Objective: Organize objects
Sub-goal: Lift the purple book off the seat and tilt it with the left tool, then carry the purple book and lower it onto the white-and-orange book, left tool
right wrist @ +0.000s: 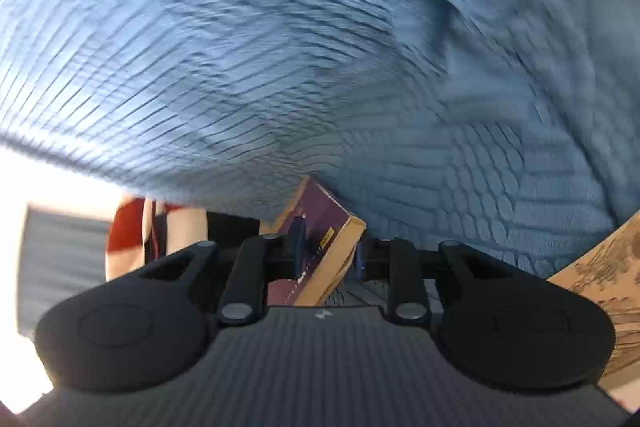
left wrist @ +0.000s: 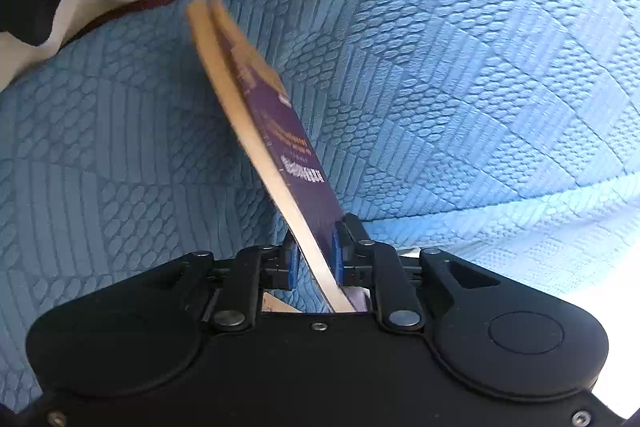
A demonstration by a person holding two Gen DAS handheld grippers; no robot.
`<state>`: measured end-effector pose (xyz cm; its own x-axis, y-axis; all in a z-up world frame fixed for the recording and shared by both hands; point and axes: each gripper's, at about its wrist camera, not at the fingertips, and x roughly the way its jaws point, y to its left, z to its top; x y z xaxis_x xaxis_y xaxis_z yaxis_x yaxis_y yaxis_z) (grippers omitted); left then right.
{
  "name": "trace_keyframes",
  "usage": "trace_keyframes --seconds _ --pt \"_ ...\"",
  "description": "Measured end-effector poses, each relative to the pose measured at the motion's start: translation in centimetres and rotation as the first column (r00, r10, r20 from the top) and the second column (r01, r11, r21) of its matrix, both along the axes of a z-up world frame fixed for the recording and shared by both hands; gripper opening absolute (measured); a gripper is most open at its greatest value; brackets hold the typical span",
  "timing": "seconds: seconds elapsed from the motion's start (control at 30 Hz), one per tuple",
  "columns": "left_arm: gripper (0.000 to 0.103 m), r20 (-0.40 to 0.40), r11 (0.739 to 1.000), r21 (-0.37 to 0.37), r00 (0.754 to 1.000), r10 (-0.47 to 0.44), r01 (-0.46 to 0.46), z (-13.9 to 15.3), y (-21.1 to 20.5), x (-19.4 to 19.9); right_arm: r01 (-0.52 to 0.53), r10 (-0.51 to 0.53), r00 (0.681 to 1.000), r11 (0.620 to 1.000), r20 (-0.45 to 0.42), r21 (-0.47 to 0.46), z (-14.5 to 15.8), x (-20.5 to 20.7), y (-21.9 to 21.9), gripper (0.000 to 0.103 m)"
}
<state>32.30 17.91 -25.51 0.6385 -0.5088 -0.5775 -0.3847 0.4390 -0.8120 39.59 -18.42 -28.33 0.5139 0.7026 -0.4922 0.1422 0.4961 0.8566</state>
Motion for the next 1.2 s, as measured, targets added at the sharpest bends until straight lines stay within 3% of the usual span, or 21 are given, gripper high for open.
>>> trace_keyframes --seconds 0.2,0.37,0.63,0.8,1.0,1.2 --pt "0.018 0.022 0.999 0.005 0.999 -0.047 0.047 1.8 -1.1 -2.4 -0.053 0.075 0.99 0.984 0.122 -0.169 4.8 -3.3 -0.7 0.025" --pt "0.018 0.042 0.993 -0.026 0.993 -0.112 0.113 3.8 -2.4 -4.0 -0.028 0.063 0.986 0.975 0.153 -0.222 7.9 -7.0 -2.5 0.025" --pt "0.018 0.095 0.969 -0.062 0.968 -0.231 0.237 9.2 -5.8 -6.0 0.071 0.004 0.97 0.952 0.242 -0.298 14.8 -13.6 -6.0 0.025" --pt "0.019 0.131 0.955 -0.022 0.948 -0.289 0.294 12.6 -7.5 -7.4 0.143 -0.042 0.954 0.934 0.298 -0.329 18.7 -17.0 -7.3 0.025" --pt "0.021 0.147 0.939 0.06 0.927 -0.344 0.339 14.5 -8.9 -9.5 0.187 -0.053 0.934 0.914 0.352 -0.359 20.2 -20.5 -7.3 0.025" --pt "0.022 0.094 0.938 0.072 0.934 -0.345 0.339 11.5 -9.4 -12.0 0.18 -0.04 0.939 0.903 0.343 -0.39 18.3 -23.4 -7.5 0.026"
